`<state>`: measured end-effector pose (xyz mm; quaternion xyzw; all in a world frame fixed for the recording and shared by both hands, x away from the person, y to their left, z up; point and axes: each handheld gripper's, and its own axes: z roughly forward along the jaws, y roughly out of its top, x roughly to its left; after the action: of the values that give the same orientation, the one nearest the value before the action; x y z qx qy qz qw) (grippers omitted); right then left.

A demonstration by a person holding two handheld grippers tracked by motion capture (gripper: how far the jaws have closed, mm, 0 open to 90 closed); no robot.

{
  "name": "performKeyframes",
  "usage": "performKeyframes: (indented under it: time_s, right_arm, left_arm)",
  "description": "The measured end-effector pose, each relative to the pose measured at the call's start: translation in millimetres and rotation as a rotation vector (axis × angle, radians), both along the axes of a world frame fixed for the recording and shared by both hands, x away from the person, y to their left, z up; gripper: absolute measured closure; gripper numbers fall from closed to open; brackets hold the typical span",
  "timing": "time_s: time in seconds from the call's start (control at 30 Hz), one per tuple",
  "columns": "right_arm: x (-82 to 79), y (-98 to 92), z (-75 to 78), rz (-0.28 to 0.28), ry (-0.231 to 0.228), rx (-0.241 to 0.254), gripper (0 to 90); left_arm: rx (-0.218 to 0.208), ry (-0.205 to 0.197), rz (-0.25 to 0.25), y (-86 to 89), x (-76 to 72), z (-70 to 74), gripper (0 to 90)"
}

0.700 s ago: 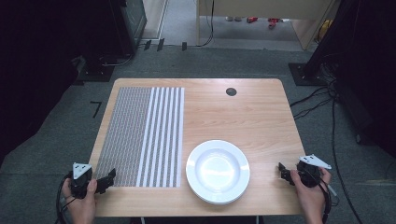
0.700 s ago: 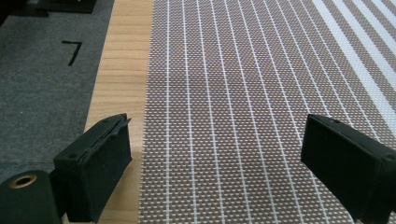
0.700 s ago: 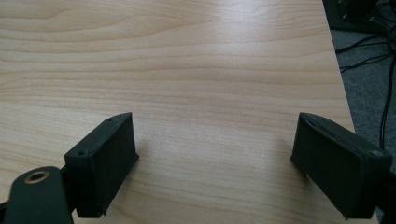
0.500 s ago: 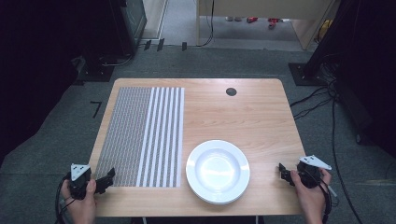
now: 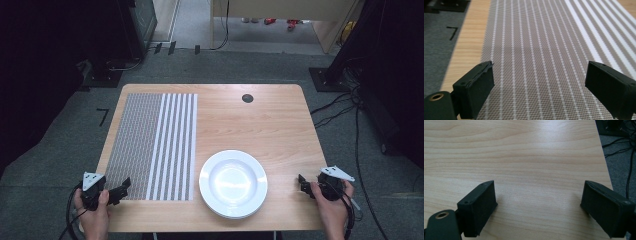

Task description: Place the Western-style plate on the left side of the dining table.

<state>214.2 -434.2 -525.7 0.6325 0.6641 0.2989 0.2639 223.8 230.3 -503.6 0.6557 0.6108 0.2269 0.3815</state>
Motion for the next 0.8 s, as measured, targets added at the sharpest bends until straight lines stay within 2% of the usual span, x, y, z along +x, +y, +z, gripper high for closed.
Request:
performKeyframes:
  time_s: [0.03,0.17,0.27,0.47,0.8]
  right_arm:
    - [0.0,0.0,0.0,0.000,0.000,0.000,12.5]
    - [0.6,-0.1,-0.1,-0.001,0.002,0.001,11.9]
    - [0.6,-0.1,0.0,0.000,0.002,0.000,11.8]
    - [0.8,-0.1,-0.1,-0.001,0.002,0.000,11.6]
    - [4.0,1.8,-0.2,-0.020,0.009,0.001,8.4]
  left_arm:
    - [-0.018,-0.006,-0.004,-0.8,0.5,2.4,8.5]
    - [-0.042,-0.034,-0.004,-3.6,-1.8,11.6,8.5]
    - [-0.030,-0.042,-0.012,-6.9,-6.2,15.4,8.5]
    - [-0.048,-0.050,-0.019,-11.5,-9.4,21.5,8.5]
    - [-0.066,-0.057,-0.081,-38.3,-5.8,31.7,8.5]
